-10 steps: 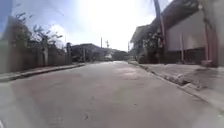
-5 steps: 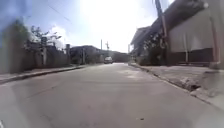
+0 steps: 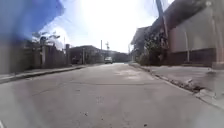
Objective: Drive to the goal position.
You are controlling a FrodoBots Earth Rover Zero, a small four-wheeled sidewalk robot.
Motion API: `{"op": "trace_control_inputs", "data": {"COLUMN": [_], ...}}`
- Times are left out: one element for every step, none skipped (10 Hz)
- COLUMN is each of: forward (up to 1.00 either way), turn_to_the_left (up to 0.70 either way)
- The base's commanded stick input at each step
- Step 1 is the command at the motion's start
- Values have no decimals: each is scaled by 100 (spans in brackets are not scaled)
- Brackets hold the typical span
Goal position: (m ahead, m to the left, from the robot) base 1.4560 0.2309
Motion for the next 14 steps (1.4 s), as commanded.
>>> {"op": "trace_control_inputs", "data": {"forward": [70,70,70,70,70,70,70,70,70,70,70,70,70,70], "turn_to_the_left": [0,0,0,0,0,0,0,0,0,0,0,0,0,0]}}
